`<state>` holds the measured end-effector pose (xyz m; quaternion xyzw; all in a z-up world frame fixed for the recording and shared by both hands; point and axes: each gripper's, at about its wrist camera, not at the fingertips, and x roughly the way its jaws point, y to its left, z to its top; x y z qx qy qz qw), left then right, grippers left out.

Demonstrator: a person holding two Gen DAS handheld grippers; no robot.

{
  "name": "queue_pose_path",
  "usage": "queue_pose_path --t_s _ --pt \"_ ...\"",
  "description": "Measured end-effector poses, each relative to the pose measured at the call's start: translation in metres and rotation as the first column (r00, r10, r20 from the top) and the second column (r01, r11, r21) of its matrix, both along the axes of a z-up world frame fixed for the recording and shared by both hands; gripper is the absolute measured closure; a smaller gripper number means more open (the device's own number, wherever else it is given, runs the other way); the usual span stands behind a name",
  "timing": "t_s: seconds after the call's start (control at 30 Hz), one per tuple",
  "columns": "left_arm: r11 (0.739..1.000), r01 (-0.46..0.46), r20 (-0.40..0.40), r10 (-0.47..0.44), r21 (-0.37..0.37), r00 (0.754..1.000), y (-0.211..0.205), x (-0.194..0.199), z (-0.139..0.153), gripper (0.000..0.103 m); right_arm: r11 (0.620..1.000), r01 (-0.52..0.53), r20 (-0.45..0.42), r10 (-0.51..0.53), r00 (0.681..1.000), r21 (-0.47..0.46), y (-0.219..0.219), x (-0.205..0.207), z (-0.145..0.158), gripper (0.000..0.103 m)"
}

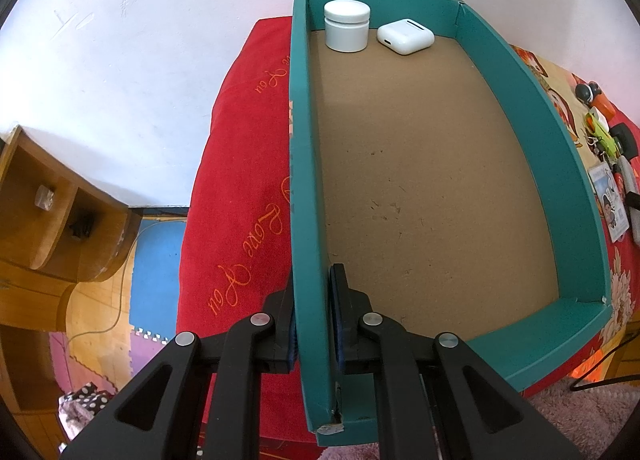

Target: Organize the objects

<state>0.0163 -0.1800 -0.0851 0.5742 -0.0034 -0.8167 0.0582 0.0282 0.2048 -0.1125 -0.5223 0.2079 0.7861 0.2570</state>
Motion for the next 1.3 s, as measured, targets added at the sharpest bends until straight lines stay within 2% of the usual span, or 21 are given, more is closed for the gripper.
queue_pose_path --t_s 0.1,0.27,0.43,0.83,1.0,1.3 --pt "1.0 0.001 0.0 -0.001 -0.001 1.0 0.0 0.0 0.0 0.09 1.0 -0.014 -0.027 0.014 1.0 0.003 -0.008 0.01 0.009 0.047" --pt "1.0 0.001 0.001 -0.001 -0.001 1.0 0.0 0.0 0.0 0.09 0.999 -0.045 -0.084 0.046 0.995 0.013 -0.046 -0.008 0.044 0.047" --pt "1.0 0.003 0.002 -0.003 -0.004 1.0 0.001 0.0 -0.001 0.09 0.993 -0.118 -0.138 0.118 0.983 0.006 -0.068 -0.027 0.066 0.047" --pt "1.0 0.001 -0.001 -0.001 -0.006 1.0 0.003 -0.003 -0.003 0.09 0.952 -0.305 -0.179 0.297 0.938 -0.015 -0.129 -0.081 0.086 0.047" --pt "1.0 0.002 0.0 -0.002 -0.006 1.0 0.004 -0.004 -0.003 0.09 0.915 -0.401 -0.187 0.388 0.903 -0.037 -0.161 -0.109 0.089 0.047" --pt "1.0 -0.001 -0.002 0.001 -0.004 1.0 0.003 -0.004 -0.002 0.09 0.805 -0.59 -0.205 0.569 0.797 -0.059 -0.242 -0.175 0.096 0.047"
